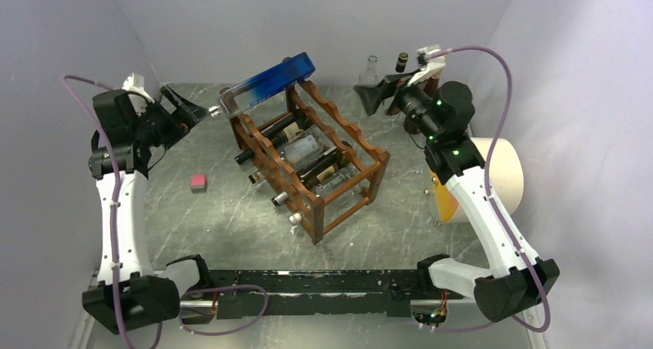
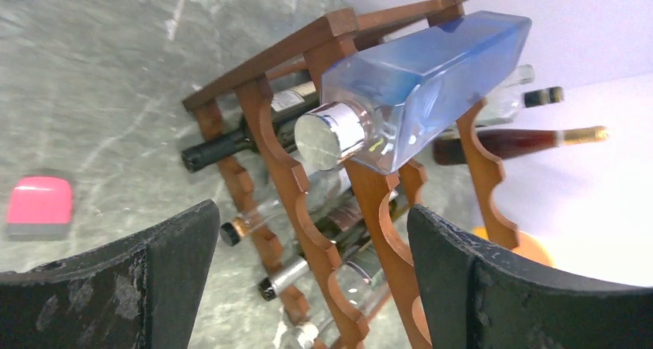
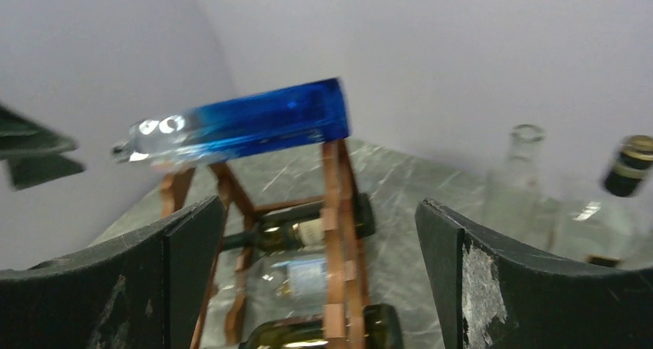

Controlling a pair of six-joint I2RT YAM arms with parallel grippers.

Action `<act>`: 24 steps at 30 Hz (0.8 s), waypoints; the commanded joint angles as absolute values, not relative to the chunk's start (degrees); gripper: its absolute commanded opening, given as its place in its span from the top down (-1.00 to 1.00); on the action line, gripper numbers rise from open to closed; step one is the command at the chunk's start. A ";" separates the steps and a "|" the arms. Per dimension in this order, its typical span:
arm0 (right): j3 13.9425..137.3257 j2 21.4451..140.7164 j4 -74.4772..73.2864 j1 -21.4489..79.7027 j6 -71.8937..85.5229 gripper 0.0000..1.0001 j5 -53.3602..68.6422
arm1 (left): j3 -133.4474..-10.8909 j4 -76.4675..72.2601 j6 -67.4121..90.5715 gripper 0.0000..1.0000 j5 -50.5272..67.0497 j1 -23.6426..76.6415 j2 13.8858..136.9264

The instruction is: Take the wine bottle off the wine rack

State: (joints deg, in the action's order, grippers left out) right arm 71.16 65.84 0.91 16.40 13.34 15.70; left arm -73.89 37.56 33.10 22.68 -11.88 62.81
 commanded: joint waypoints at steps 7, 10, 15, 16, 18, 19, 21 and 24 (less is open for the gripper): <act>74.63 69.14 -1.74 25.79 9.10 -1.00 15.62 | -50.79 -8.09 51.86 -0.90 57.44 -20.51 61.98; 74.16 68.84 -1.17 26.65 9.05 -1.00 14.65 | -49.66 -12.98 53.09 -0.90 57.87 -20.48 64.91; 72.34 67.94 1.44 27.30 8.84 -1.00 14.34 | -51.24 -18.03 52.35 -0.90 61.58 -19.64 70.03; 72.53 68.13 1.49 27.38 8.76 -1.00 14.37 | -51.32 -18.88 52.37 -0.90 61.55 -19.28 70.39; 73.33 68.73 1.20 27.55 8.79 -1.00 14.25 | -52.77 -16.58 50.18 -0.90 59.76 -17.63 71.20; 73.72 69.06 1.11 27.66 8.79 -1.00 14.22 | -54.44 -12.77 47.59 -0.90 57.20 -15.91 71.84; 73.87 69.22 1.17 27.93 8.73 -1.00 13.84 | -58.10 -4.82 42.39 -0.90 53.32 -13.73 74.03; 72.29 67.99 2.27 27.95 8.65 -1.00 13.02 | -59.47 -4.95 42.04 -0.90 52.13 -12.51 75.45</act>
